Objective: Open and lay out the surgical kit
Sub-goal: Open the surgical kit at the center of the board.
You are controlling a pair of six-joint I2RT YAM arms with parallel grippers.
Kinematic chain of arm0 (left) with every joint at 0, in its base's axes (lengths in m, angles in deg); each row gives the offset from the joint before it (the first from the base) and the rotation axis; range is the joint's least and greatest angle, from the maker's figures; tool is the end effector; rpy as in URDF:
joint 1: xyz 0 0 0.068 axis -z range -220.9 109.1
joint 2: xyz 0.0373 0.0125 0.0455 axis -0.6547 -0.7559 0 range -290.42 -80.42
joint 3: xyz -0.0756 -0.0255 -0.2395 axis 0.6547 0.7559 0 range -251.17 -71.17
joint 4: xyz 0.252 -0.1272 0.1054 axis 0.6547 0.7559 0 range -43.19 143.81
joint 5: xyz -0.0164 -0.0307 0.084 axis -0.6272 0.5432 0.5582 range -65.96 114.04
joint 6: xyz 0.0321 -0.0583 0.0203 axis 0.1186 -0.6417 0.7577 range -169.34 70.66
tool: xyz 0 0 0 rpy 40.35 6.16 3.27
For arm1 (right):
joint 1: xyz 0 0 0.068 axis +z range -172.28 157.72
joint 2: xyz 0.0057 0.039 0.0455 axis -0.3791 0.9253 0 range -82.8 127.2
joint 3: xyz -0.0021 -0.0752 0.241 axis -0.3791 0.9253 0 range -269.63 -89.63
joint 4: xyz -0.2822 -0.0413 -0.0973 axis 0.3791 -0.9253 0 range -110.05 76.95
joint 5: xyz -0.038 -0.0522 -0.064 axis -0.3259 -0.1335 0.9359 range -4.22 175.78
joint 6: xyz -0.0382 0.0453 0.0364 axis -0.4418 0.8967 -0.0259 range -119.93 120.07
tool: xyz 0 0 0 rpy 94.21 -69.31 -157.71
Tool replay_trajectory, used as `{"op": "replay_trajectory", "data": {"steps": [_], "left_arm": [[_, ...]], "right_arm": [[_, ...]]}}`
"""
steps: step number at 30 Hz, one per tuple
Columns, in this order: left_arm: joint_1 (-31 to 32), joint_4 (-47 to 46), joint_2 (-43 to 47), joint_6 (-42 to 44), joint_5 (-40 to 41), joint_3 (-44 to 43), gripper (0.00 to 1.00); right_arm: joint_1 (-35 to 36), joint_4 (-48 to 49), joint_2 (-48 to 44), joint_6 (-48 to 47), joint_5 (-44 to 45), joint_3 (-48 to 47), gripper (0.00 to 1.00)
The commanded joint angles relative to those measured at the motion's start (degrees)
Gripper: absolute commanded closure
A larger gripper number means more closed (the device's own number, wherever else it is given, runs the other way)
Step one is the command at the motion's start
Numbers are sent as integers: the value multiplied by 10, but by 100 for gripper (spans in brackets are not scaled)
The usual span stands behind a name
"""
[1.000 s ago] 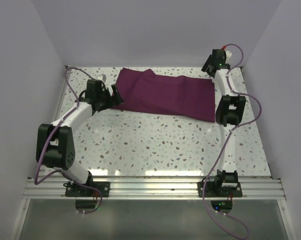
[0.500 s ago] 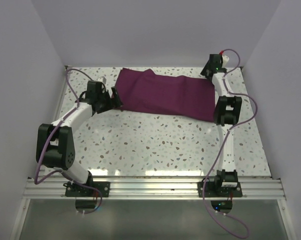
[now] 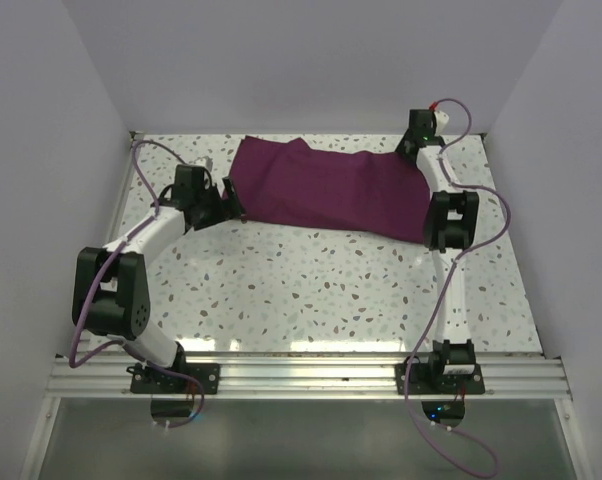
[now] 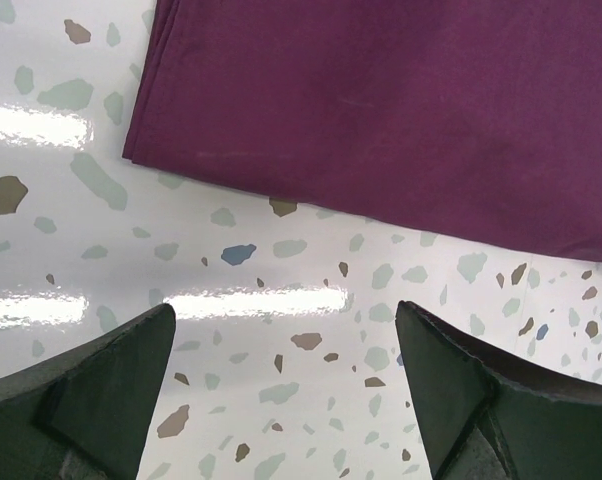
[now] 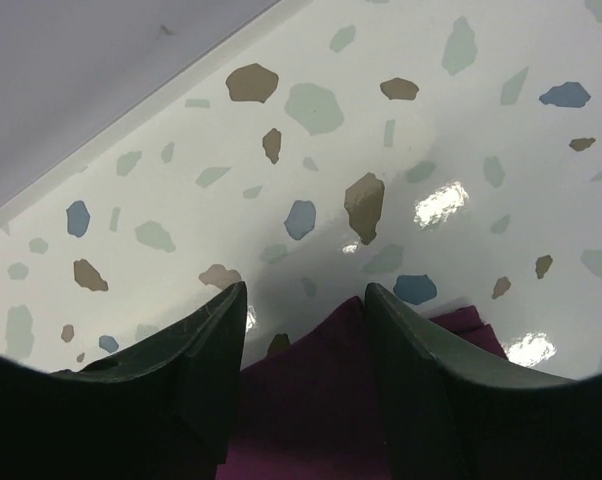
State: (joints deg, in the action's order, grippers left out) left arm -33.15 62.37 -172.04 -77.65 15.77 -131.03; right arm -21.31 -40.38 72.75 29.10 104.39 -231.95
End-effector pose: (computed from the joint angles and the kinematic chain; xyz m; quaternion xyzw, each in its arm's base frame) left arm 0.3862 -0.0608 0.1606 -0.1400 0.9187 -0.1763 0.3244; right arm 0.6317 -0.0074 0.1238 0.2829 0.8533 -0.0351 0.4366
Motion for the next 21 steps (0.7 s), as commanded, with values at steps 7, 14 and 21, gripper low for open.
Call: {"op": "replay_trajectory", "data": {"steps": [7, 14, 21], "left_arm": [[1, -11, 6, 2, -1, 13, 4], [1, -15, 6, 1, -7, 19, 4], [1, -14, 8, 3, -16, 23, 4]], "right_arm": [[10, -38, -57, -16, 3, 98, 60], [9, -27, -73, -24, -7, 126, 100], [9, -10, -44, -34, -11, 66, 100]]}}
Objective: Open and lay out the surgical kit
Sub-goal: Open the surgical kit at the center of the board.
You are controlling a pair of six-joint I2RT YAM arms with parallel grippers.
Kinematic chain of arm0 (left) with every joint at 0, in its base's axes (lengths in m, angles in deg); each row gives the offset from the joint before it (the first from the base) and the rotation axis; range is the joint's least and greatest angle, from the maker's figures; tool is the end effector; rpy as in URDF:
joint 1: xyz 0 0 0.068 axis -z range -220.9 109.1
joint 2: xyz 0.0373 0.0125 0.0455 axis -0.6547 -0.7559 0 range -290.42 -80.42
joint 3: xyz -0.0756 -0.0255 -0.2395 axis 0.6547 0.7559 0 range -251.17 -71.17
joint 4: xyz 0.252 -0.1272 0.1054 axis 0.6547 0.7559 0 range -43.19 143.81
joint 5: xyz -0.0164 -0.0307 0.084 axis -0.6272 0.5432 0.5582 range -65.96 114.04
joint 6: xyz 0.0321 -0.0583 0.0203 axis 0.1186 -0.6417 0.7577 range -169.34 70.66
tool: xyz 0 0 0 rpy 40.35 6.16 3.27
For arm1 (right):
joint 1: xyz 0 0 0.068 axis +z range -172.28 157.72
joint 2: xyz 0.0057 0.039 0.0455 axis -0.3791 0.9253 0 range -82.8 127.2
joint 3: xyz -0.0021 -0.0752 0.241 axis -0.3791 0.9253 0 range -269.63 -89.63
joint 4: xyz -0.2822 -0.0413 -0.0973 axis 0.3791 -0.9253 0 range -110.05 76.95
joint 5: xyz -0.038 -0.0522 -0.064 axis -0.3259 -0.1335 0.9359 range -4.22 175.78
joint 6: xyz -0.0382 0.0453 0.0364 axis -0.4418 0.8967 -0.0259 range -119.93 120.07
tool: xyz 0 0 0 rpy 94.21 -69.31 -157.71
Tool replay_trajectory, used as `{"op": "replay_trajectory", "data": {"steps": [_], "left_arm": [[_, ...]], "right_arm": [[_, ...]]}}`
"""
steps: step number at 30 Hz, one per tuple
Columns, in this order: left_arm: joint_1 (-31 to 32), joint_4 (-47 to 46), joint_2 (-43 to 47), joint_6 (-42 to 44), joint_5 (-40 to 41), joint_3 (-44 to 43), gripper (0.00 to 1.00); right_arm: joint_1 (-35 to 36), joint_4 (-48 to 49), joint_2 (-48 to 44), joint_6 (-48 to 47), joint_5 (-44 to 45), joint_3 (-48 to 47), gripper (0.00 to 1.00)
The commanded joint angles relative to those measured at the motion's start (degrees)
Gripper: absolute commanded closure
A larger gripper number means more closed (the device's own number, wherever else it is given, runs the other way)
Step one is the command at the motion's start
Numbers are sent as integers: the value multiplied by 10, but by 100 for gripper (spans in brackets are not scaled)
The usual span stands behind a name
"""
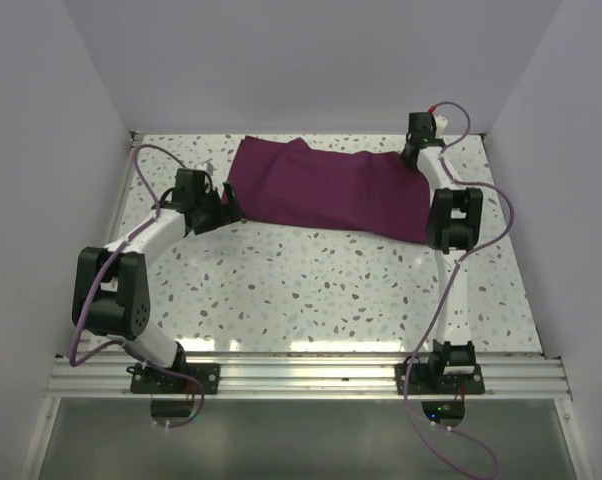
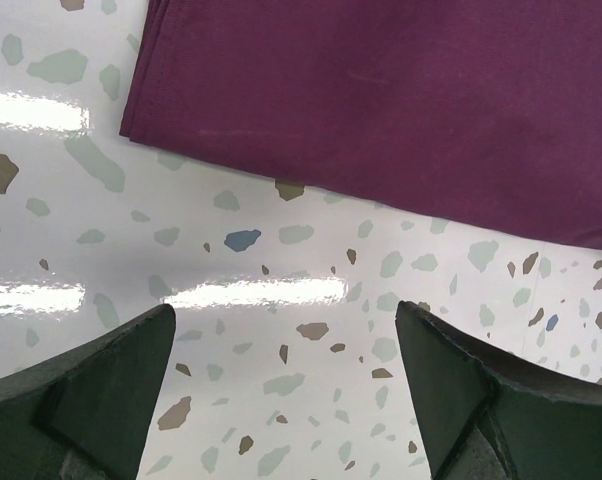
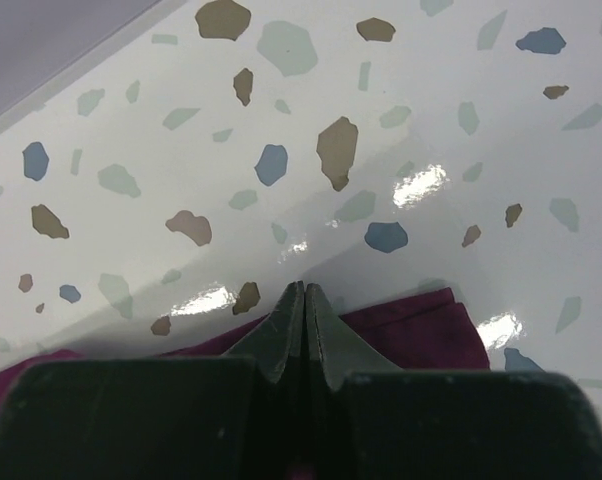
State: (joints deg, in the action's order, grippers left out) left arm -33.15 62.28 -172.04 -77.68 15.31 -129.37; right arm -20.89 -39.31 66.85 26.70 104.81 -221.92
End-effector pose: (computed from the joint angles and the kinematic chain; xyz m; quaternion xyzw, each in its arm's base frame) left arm 0.3804 -0.0604 0.1504 -0.1406 0.9233 -0.1763 0.3109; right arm 0.6143 -0.0036 0.1200 0.2616 0.8704 -0.0534 0.4136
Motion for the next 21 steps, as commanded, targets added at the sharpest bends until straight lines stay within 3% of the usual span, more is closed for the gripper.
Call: {"op": "replay_trajectory", "data": {"steps": [1, 11, 21], "left_arm": [[1, -13, 8, 4, -11, 5, 4], [1, -11, 6, 13, -2, -19, 3], [1, -7, 19, 23, 8, -41, 3]], "right_arm": [[5, -19, 16, -10, -16, -42, 100], [5, 28, -55, 9, -28, -68, 100], [10, 35, -179, 27, -46, 55, 100]]}}
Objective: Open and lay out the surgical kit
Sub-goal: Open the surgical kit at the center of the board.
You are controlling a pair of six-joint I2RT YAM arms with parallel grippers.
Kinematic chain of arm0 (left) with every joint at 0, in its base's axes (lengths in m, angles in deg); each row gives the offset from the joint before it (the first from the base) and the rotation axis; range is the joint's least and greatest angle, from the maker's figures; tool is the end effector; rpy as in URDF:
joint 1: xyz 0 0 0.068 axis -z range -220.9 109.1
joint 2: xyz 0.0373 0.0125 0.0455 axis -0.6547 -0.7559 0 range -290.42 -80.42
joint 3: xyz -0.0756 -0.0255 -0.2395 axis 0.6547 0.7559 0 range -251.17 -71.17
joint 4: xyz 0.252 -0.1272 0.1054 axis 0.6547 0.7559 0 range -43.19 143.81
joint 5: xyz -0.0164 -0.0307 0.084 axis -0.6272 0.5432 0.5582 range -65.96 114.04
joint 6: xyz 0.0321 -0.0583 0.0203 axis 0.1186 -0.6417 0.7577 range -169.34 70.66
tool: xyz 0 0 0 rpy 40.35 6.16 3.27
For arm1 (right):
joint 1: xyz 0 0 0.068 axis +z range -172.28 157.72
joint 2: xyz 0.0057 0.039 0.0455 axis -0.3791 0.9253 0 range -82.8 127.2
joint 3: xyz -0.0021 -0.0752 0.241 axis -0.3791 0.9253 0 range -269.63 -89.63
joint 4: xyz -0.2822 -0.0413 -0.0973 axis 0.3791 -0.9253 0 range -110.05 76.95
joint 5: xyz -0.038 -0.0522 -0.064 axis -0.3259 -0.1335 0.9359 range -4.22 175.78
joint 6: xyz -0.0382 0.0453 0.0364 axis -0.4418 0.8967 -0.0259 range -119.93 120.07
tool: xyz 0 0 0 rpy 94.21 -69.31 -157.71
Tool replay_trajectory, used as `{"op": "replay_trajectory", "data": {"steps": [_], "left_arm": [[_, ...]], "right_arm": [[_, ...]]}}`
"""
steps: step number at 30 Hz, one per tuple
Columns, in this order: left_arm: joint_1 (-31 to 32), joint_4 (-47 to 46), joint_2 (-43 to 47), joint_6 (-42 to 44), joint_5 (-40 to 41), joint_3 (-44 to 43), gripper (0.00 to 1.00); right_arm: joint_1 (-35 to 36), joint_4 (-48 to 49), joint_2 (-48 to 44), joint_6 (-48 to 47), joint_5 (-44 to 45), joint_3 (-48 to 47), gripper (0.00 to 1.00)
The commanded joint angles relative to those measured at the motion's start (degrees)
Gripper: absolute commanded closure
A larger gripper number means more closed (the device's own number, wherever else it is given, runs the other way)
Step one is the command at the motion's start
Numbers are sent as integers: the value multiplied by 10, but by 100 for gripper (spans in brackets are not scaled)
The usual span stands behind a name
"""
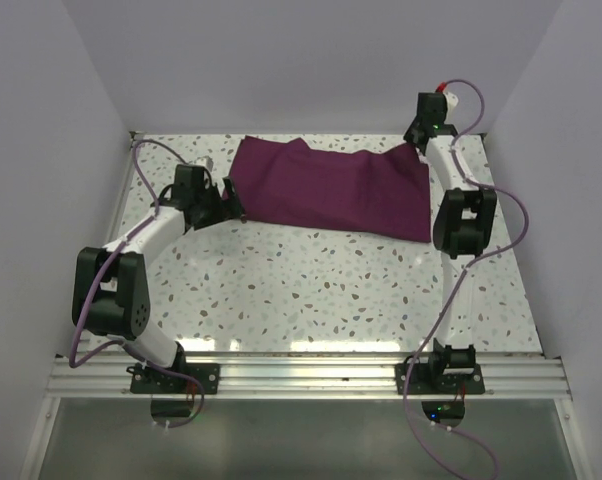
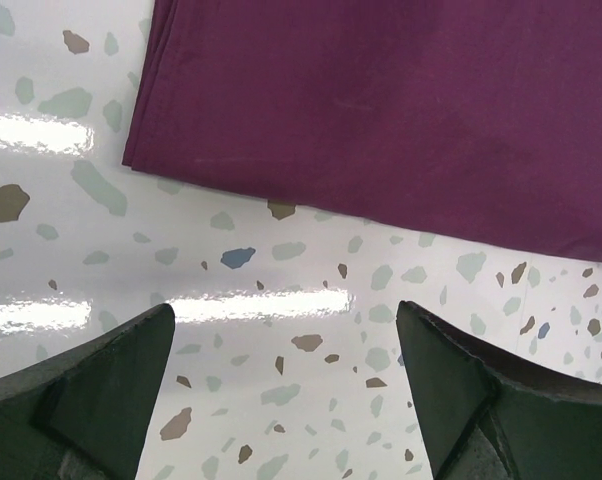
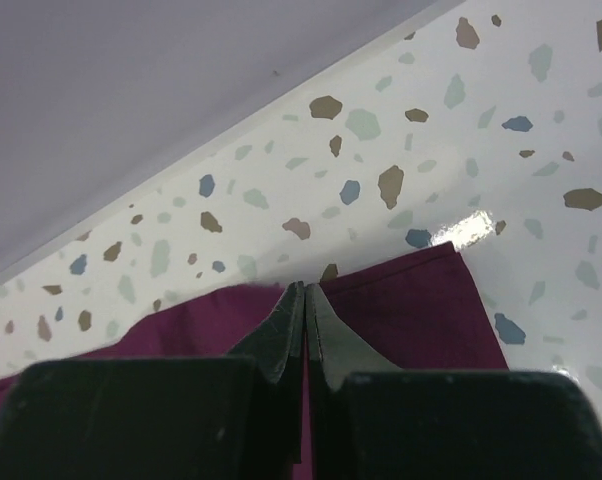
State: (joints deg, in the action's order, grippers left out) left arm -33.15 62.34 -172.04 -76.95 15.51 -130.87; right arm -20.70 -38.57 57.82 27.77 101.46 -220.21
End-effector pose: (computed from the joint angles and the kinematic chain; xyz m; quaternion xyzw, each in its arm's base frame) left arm 0.3856 -0.0609 0.1597 -0.1337 0.9200 -0.1760 0.3238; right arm 0.6058 0.0014 0.2020 0.2599 0.8440 -0.0028 0.4691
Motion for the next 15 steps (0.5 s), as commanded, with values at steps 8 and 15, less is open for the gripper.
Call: {"op": "replay_trajectory", "data": {"steps": [8, 15], "left_arm": [[1, 6, 14, 22, 23, -81, 2], [-1, 27, -7, 34, 55, -162, 1]], "right_arm": [[66, 37, -243, 31, -43, 229, 100], [114, 31, -381, 56, -81, 410, 100]]}}
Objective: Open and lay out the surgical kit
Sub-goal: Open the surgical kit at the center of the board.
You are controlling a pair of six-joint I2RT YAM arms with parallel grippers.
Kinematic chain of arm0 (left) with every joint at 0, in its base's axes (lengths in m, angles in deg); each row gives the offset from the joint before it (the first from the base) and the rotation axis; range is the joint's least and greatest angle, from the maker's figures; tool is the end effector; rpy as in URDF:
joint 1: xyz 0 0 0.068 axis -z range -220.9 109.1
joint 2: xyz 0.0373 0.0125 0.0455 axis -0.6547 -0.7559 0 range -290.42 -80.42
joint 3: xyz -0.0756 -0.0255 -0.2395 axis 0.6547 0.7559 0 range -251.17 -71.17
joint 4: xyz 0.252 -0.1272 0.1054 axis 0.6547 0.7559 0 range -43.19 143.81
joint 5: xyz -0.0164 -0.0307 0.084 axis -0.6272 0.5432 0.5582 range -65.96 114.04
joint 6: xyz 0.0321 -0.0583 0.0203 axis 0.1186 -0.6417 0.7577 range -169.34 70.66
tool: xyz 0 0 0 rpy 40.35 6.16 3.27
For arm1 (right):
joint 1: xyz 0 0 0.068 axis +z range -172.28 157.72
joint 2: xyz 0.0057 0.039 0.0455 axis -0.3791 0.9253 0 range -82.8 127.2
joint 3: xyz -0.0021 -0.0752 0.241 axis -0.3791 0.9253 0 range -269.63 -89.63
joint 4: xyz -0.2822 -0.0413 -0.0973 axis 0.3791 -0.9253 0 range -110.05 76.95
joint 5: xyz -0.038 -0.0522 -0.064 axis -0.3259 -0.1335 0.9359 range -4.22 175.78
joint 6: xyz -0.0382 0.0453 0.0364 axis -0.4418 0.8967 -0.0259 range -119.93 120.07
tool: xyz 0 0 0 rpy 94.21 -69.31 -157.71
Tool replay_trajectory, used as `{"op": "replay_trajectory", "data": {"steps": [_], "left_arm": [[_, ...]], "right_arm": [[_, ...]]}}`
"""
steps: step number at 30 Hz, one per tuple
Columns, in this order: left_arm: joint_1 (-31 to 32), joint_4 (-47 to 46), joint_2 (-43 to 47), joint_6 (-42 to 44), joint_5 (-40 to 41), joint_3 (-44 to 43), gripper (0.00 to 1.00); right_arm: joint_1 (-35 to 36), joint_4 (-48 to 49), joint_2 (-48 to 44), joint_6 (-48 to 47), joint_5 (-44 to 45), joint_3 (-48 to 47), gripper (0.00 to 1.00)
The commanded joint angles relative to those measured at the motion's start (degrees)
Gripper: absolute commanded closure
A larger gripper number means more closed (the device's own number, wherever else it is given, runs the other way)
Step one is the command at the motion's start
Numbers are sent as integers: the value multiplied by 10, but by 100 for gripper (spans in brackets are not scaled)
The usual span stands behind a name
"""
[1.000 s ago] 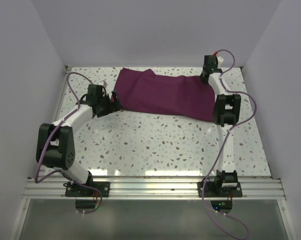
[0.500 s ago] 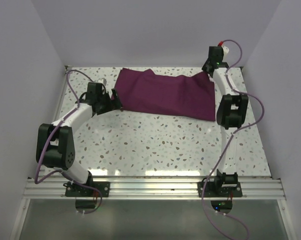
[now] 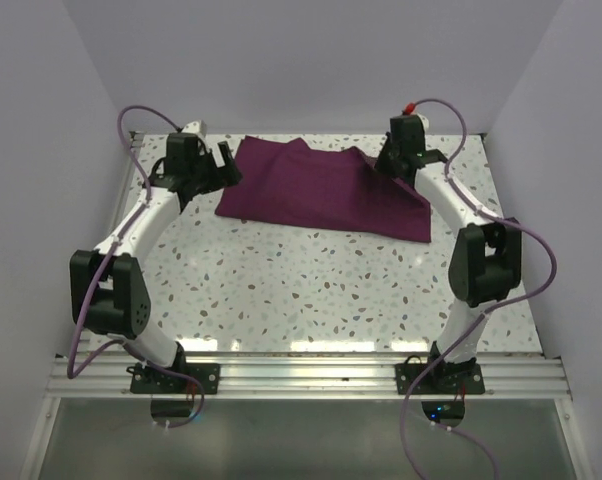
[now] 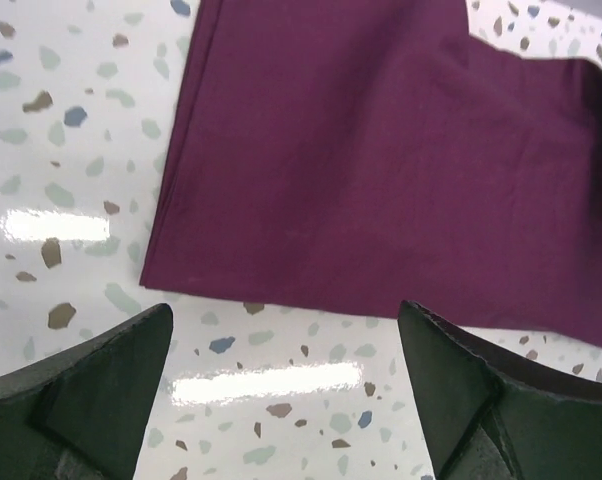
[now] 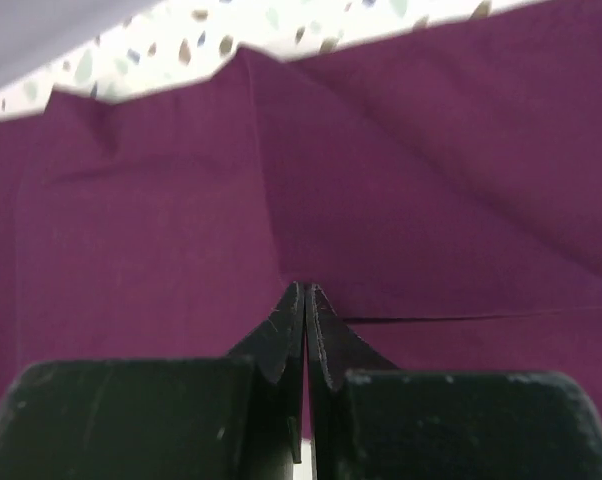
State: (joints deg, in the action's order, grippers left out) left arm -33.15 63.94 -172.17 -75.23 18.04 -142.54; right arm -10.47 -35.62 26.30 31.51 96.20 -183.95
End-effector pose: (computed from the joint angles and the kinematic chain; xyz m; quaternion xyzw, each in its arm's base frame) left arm 0.4163 -0.0626 0.2333 -0.1184 0.8881 -0.1728 0.4092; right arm 0.4872 0.0914 0.2492 0.1919 0.8727 0.0871 0.4405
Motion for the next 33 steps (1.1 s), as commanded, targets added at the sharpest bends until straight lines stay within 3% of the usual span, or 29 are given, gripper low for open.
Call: {"op": "replay_trajectory", "data": {"steps": [1, 7, 8, 10, 13, 15, 20, 28, 29, 30, 31, 32, 33], "left_arm": [[-2, 19, -10, 16, 38, -72, 1], [-13, 26, -33, 1, 58, -128, 1], [-13, 19, -34, 0, 57, -132, 1], [-13, 12, -40, -11, 59, -143, 1], [-13, -4, -48, -35, 58, -148, 1], [-12, -23, -54, -48, 49, -137, 1], [-2, -40, -66, -80, 45, -119, 1], [27, 5, -37, -88, 79, -91, 1], [30, 2, -31, -93, 71, -78, 1], [32, 1, -24, -100, 63, -46, 1], [42, -2, -11, -117, 63, -28, 1], [48, -23, -5, -122, 46, -7, 1], [53, -37, 2, -129, 32, 33, 1]], "right_arm": [[22, -5, -104, 20, -35, 65, 100], [52, -91, -303, 47, -76, 251, 100], [54, -114, -376, 55, -83, 289, 100], [55, -159, -443, 58, -101, 317, 100], [54, -320, -563, 56, -102, 343, 100], [54, -375, -633, 56, -102, 344, 100], [55, -522, -675, 4, -137, 344, 100], [58, -651, -719, -45, -172, 339, 100], [59, -664, -720, -46, -172, 339, 82], [59, -670, -717, -42, -164, 341, 54], [59, -672, -709, -40, -160, 345, 35], [59, -661, -695, -38, -154, 352, 19], [59, -652, -686, -36, -148, 353, 16]]}}
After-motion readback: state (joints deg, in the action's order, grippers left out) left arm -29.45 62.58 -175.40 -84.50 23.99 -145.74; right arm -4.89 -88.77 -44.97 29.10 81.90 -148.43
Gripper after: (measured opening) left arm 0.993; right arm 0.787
